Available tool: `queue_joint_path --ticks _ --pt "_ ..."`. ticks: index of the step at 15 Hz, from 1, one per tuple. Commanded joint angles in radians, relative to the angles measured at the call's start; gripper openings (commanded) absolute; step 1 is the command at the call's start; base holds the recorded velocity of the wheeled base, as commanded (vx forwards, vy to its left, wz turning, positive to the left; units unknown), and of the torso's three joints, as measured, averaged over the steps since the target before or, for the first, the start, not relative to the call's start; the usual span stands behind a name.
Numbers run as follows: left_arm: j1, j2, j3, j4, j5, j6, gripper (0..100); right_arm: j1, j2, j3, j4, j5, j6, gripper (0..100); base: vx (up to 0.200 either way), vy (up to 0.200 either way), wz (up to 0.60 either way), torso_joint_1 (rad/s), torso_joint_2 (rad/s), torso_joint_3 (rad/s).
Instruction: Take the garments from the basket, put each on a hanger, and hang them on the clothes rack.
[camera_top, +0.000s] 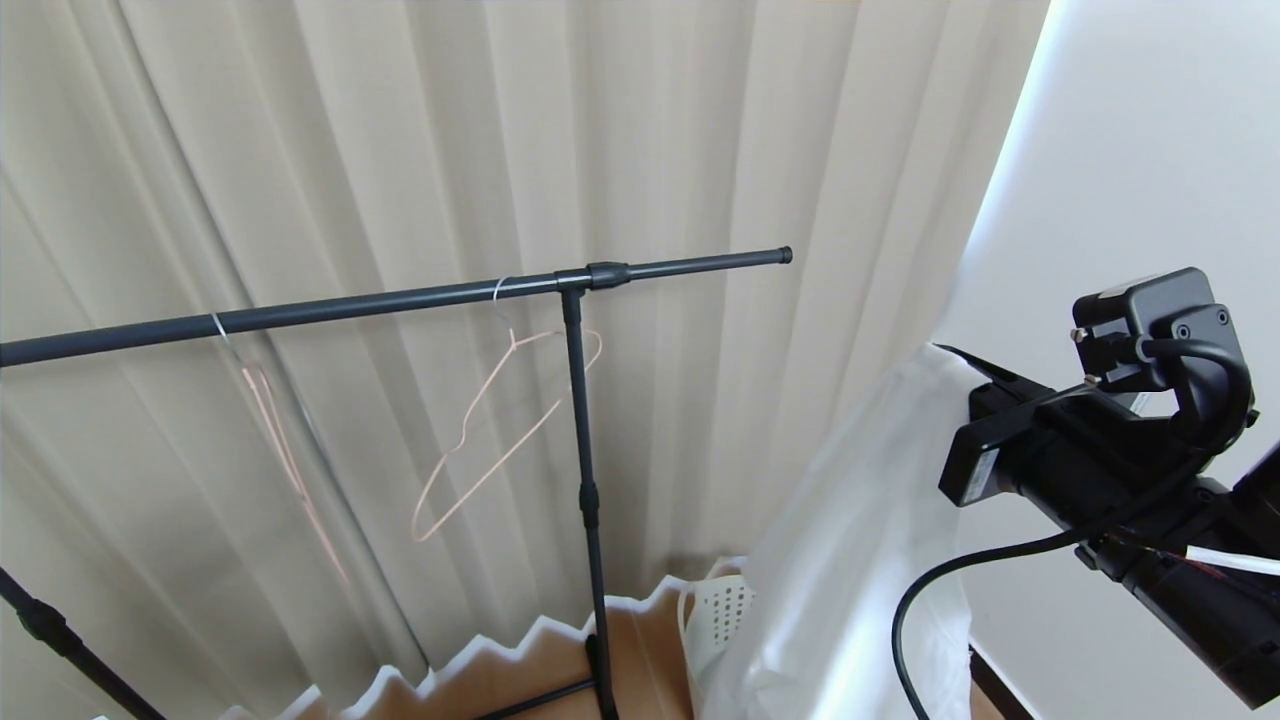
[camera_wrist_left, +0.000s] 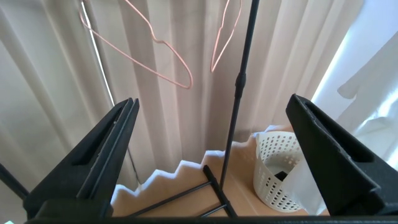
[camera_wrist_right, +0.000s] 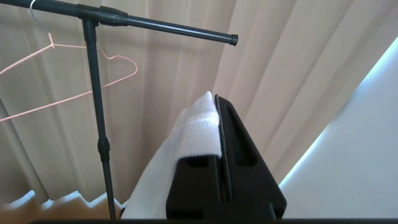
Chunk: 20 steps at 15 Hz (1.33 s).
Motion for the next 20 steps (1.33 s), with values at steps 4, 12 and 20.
queue_joint_path --ticks 4,12,20 --pt "0.000 0.000 0.000 0.000 0.000 0.000 100 0.000 0.000 0.000 0.000 0.000 -0.003 0 0.000 0.000 0.00 0.162 -0.35 -0.192" --pt "0.000 0.000 0.000 -0.002 0.002 0.000 100 -0.001 -0.001 0.037 -0.013 0.034 -0.021 0 0.000 0.000 0.00 0.110 -0.24 -0.190" --pt "0.000 0.000 0.000 -0.002 0.002 -0.002 100 -0.027 0.010 0.062 -0.082 0.087 -0.037 0 0.000 0.000 0.52 0.005 0.00 -0.002"
